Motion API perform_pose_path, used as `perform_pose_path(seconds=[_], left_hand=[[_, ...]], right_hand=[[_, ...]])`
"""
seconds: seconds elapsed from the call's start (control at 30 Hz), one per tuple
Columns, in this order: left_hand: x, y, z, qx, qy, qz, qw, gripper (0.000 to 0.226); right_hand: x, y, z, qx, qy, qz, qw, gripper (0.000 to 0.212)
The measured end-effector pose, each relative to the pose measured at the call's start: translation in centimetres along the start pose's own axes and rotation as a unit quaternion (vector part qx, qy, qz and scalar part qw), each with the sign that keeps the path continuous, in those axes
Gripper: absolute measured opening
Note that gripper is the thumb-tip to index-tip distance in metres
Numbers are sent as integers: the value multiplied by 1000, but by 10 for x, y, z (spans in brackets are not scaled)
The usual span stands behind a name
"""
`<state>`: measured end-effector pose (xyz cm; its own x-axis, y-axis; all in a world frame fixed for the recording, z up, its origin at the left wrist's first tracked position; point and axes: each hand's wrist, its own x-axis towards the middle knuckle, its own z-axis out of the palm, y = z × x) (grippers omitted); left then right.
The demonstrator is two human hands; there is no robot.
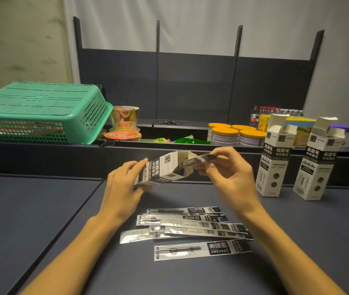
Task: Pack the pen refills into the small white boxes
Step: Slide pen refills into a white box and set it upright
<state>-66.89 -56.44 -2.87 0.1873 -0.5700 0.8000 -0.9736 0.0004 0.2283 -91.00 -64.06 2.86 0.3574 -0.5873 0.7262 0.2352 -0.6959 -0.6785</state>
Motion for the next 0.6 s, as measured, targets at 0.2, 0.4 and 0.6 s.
perform_pose_path(seconds=[0.2,0.4,0.6], left_hand=[[1,-1,0,-4,1,3,1000,70],[-1,3,-1,-17,0,18,1000,69],[0,-1,-3,-7,19,-5,1000,68]], right_hand=[[-2,15,-1,-283,-41,-77,955,25],[-6,21,3,-331,-179,-1,926,28],[2,8,-8,-233,-86,-57,967,21]])
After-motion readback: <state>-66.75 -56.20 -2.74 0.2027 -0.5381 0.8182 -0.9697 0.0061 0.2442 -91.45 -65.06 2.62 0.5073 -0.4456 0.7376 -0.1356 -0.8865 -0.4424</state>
